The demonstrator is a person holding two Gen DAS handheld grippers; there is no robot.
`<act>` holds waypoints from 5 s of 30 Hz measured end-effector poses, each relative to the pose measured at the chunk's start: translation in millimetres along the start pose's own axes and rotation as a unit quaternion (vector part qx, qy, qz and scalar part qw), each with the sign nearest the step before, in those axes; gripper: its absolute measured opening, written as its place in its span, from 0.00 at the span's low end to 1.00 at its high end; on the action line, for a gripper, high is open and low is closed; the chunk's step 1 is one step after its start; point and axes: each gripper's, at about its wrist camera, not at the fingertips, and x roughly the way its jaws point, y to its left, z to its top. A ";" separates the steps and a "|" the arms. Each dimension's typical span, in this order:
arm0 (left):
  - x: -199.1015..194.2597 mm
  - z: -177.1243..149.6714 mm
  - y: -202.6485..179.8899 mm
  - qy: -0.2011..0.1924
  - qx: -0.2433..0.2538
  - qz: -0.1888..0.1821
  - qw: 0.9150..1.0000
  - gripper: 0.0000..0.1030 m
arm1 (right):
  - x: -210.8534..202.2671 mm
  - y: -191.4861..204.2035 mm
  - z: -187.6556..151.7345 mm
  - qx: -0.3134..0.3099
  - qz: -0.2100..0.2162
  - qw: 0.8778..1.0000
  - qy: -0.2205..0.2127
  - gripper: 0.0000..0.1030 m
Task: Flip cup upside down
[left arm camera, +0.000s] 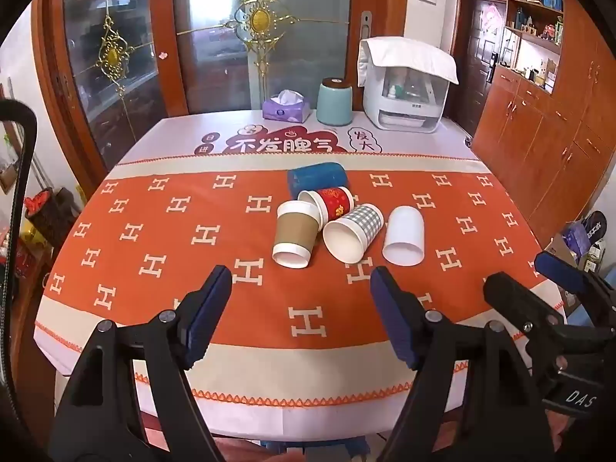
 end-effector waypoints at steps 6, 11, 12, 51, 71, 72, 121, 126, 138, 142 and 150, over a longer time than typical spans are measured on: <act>8.9 -2.3 -5.2 0.023 -0.001 -0.011 1.000 0.70 | 4.1 -3.0 -0.1 0.000 0.005 1.000 0.007 0.93; 15.3 0.5 -7.3 0.029 -0.003 -0.023 0.999 0.70 | 19.4 -9.7 0.0 0.011 0.002 1.000 0.013 0.93; 16.7 0.7 -8.1 0.029 -0.001 -0.023 0.999 0.70 | 19.8 -9.4 -0.9 0.011 0.003 1.000 0.014 0.93; 36.8 0.2 -4.4 0.050 -0.004 -0.018 0.999 0.70 | 47.1 -14.5 -5.2 0.027 0.018 0.999 0.040 0.93; 39.7 -1.9 -2.2 0.056 -0.008 -0.018 0.998 0.70 | 51.7 -14.7 -6.4 0.029 0.020 0.998 0.043 0.93; 39.5 -1.9 -2.6 0.055 -0.007 -0.018 0.998 0.70 | 52.0 -14.4 -6.8 0.029 0.020 0.998 0.043 0.93; 221.0 98.1 -70.9 0.250 0.169 -0.127 0.945 0.70 | 179.5 -122.4 55.6 0.164 0.005 0.976 0.145 0.86; 265.5 101.9 -89.5 0.280 0.192 -0.117 0.933 0.70 | 205.6 -137.6 55.9 0.184 0.000 0.970 0.160 0.86; 324.7 85.5 -113.7 0.336 0.242 -0.105 0.904 0.69 | 235.0 -170.4 26.5 0.213 -0.013 0.958 0.190 0.86; 334.9 74.7 -119.0 0.351 0.252 -0.100 0.896 0.69 | 239.7 -174.9 19.1 0.217 -0.014 0.956 0.197 0.86; 346.0 62.3 -123.5 0.357 0.247 -0.091 0.896 0.60 | 246.0 -173.0 8.1 0.221 -0.011 0.953 0.209 0.85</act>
